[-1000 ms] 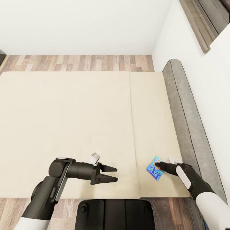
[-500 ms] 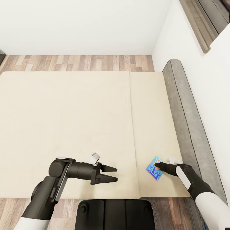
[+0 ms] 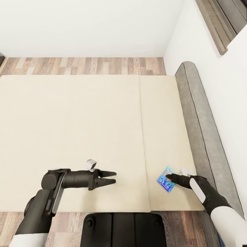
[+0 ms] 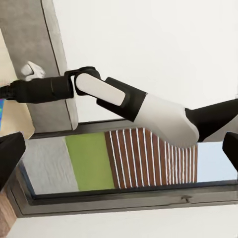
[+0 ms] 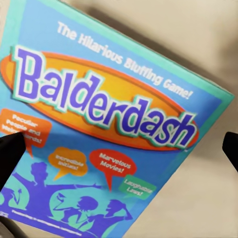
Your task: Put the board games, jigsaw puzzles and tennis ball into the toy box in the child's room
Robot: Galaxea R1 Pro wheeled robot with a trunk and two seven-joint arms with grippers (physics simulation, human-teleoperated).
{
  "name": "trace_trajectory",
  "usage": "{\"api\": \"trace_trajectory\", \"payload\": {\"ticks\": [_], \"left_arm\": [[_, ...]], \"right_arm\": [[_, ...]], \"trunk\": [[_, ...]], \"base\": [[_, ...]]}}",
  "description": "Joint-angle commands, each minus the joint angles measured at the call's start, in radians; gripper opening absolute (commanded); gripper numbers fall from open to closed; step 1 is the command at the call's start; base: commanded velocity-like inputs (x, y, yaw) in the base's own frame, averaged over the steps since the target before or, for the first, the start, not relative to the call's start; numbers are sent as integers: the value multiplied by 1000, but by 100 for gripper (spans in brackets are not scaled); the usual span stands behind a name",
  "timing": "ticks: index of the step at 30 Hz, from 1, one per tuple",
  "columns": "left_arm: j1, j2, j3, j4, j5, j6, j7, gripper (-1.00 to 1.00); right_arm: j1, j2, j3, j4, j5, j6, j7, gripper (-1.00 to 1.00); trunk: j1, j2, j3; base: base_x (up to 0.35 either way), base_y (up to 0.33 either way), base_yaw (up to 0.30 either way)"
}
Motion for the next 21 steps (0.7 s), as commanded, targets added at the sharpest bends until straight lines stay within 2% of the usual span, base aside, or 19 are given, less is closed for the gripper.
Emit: {"api": "trace_trajectory", "payload": {"ticks": [1,2,3,4,5,6,7,9,11,14,17,21], "left_arm": [[-1,3,19,0,-2,10,-4,100],[-1,9,36,0,-1,10,-4,100],[-1,26,67,0,0,10,-4,100],[-1,39,80,-1,1,10,-4,100],[-1,68,102,0,4,10,-4,100],[-1,82,112,0,8,10,-4,100],[-1,110,129,0,23,11,-4,100],[0,134,144,1,50,11,-4,100],[2,167,165,1,129,10,-4,100],[5,180,174,1,196,10,-4,100],[6,185,177,1,220,10,-4,100],[7,188,179,1,235,9,-4,100]], "right_arm": [[1,5,4,0,-2,3,8,100],[1,5,4,0,-2,3,11,100],[1,5,4,-1,-1,3,15,100],[1,6,4,-1,-1,3,16,100],[1,6,4,-1,-1,2,18,100],[1,6,4,-1,-1,2,19,100],[1,5,4,-1,-1,2,20,100],[1,5,4,-1,-1,2,21,100],[1,6,4,-1,-1,2,22,100],[1,6,4,-1,-1,2,22,100],[1,5,4,-1,-1,1,23,100],[1,5,4,-1,-1,1,24,100]], "trunk": [[1,-1,-2],[1,-1,-2],[1,-1,-2],[1,-1,-2],[1,-1,-2],[1,-1,-3],[1,-1,-3],[1,-1,-3],[1,-1,-3],[1,-1,-3],[1,-1,-3],[1,-1,-3]], "base": [[0,0,0],[0,0,0],[0,0,0],[0,0,0],[0,0,0],[0,0,0],[0,0,0],[0,0,0],[0,0,0],[0,0,0],[0,0,0],[0,0,0]]}}
